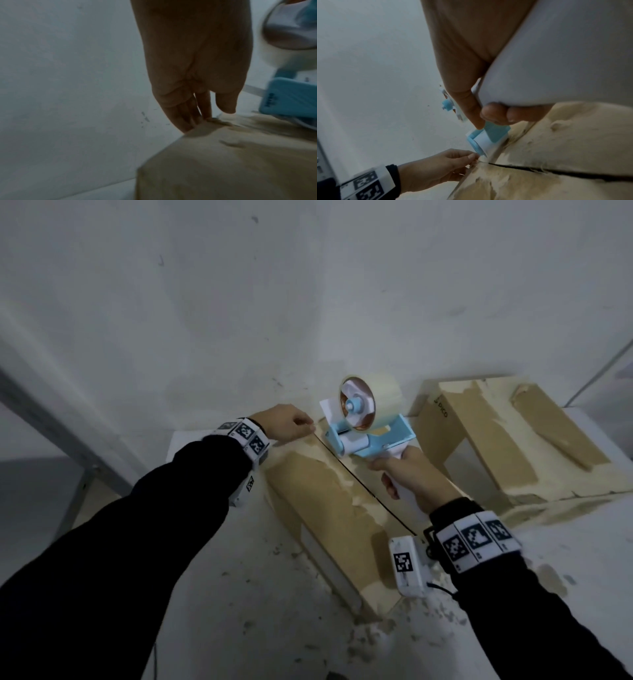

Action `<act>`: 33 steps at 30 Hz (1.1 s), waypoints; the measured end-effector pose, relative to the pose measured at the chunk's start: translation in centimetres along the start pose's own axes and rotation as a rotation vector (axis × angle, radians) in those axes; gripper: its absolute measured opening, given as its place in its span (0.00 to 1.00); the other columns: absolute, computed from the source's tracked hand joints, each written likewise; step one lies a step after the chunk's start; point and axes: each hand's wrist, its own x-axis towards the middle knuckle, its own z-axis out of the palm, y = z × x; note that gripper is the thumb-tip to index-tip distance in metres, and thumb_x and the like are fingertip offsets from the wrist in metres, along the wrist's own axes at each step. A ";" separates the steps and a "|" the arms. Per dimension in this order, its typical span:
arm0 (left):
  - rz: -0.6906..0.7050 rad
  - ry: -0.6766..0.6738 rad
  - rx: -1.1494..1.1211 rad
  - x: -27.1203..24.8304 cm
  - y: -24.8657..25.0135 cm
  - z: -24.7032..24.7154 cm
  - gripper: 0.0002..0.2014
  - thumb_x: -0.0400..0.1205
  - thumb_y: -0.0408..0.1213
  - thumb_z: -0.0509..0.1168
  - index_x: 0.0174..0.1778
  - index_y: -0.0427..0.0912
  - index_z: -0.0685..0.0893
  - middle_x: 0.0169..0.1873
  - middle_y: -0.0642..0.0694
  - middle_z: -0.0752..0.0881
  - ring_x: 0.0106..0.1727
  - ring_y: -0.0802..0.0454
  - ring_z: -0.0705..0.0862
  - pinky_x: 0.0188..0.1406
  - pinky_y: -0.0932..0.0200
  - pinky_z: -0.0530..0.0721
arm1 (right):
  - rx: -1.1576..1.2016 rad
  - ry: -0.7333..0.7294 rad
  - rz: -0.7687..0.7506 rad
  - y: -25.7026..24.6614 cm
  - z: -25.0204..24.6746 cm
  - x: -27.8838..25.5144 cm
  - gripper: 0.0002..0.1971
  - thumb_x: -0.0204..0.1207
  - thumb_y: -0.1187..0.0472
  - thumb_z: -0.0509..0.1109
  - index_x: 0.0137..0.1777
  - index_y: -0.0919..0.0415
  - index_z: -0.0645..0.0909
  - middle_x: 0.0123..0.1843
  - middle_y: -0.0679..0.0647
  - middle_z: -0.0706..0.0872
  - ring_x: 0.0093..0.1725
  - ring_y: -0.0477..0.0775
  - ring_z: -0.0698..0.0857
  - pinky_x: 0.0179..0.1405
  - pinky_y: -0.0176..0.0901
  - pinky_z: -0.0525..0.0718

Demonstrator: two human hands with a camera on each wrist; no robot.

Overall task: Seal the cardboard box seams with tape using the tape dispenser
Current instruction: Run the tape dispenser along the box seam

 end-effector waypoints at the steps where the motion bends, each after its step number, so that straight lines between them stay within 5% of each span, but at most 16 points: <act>1: -0.008 -0.007 0.060 0.1 0.6 0.3 0.21 0.86 0.48 0.54 0.66 0.38 0.79 0.64 0.40 0.83 0.62 0.43 0.80 0.62 0.55 0.74 | 0.005 0.001 0.003 0.0 0.2 0.0 0.07 0.74 0.69 0.69 0.51 0.65 0.80 0.24 0.57 0.74 0.21 0.50 0.70 0.18 0.37 0.67; 5: -0.104 0.007 0.079 0.2 1.9 1.5 0.21 0.88 0.43 0.46 0.62 0.32 0.77 0.61 0.33 0.81 0.60 0.38 0.79 0.58 0.52 0.74 | 0.009 0.027 0.010 0.1 0.5 0.0 0.11 0.72 0.71 0.69 0.54 0.68 0.81 0.20 0.57 0.77 0.17 0.52 0.74 0.20 0.39 0.71; 10: -0.173 0.144 0.012 -0.1 2.0 4.6 0.19 0.88 0.40 0.46 0.66 0.30 0.72 0.65 0.32 0.73 0.67 0.35 0.73 0.67 0.43 0.72 | -0.019 0.014 0.016 0.2 0.5 0.1 0.11 0.72 0.71 0.69 0.55 0.68 0.80 0.21 0.59 0.80 0.18 0.53 0.79 0.24 0.41 0.79; 13: -0.220 0.256 -0.034 0.2 2.6 4.8 0.17 0.88 0.34 0.48 0.63 0.27 0.75 0.63 0.30 0.75 0.63 0.35 0.75 0.64 0.47 0.72 | -0.052 0.000 0.006 0.4 0.4 -0.1 0.11 0.72 0.69 0.70 0.54 0.68 0.81 0.23 0.61 0.81 0.19 0.54 0.80 0.21 0.38 0.78; 16: -0.267 0.281 -0.085 0.8 2.4 4.2 0.17 0.86 0.40 0.54 0.64 0.32 0.78 0.65 0.32 0.71 0.59 0.34 0.79 0.62 0.50 0.74 | -0.063 -0.020 0.001 0.6 0.3 -0.1 0.10 0.72 0.69 0.70 0.53 0.68 0.82 0.25 0.63 0.81 0.19 0.53 0.79 0.19 0.37 0.75; 20: -0.265 0.278 -0.108 0.6 1.9 4.0 0.16 0.84 0.41 0.58 0.62 0.35 0.81 0.62 0.34 0.82 0.63 0.38 0.79 0.59 0.53 0.74 | -0.062 -0.025 0.015 0.9 0.5 0.0 0.11 0.72 0.68 0.71 0.53 0.69 0.81 0.24 0.60 0.80 0.18 0.51 0.80 0.19 0.37 0.75; 25: -0.221 0.389 -0.257 0.2 1.8 4.9 0.23 0.84 0.38 0.60 0.75 0.42 0.68 0.53 0.34 0.85 0.57 0.40 0.82 0.58 0.52 0.77 | -0.054 -0.051 0.044 0.8 0.5 0.0 0.05 0.74 0.66 0.70 0.49 0.62 0.81 0.24 0.60 0.78 0.19 0.55 0.80 0.20 0.37 0.75; 28: -0.244 0.336 -0.193 0.5 1.6 5.1 0.16 0.85 0.39 0.57 0.62 0.35 0.82 0.57 0.31 0.82 0.59 0.38 0.80 0.57 0.54 0.75 | -0.081 -0.059 0.029 0.9 0.4 0.1 0.06 0.74 0.66 0.69 0.50 0.63 0.81 0.25 0.60 0.76 0.17 0.51 0.75 0.17 0.36 0.71; 31: -0.269 0.323 -0.164 0.4 1.6 5.2 0.17 0.85 0.41 0.56 0.61 0.37 0.84 0.68 0.35 0.68 0.68 0.41 0.70 0.70 0.55 0.67 | -0.086 -0.072 0.040 0.9 0.3 0.2 0.07 0.73 0.65 0.71 0.49 0.65 0.81 0.24 0.58 0.75 0.18 0.51 0.72 0.18 0.37 0.68; 33: -0.294 0.330 -0.147 0.7 1.4 5.0 0.17 0.85 0.44 0.57 0.61 0.40 0.85 0.69 0.36 0.68 0.71 0.40 0.68 0.72 0.53 0.66 | -0.075 -0.070 0.042 0.9 0.3 0.2 0.05 0.73 0.66 0.70 0.47 0.64 0.80 0.23 0.57 0.74 0.18 0.51 0.70 0.17 0.36 0.68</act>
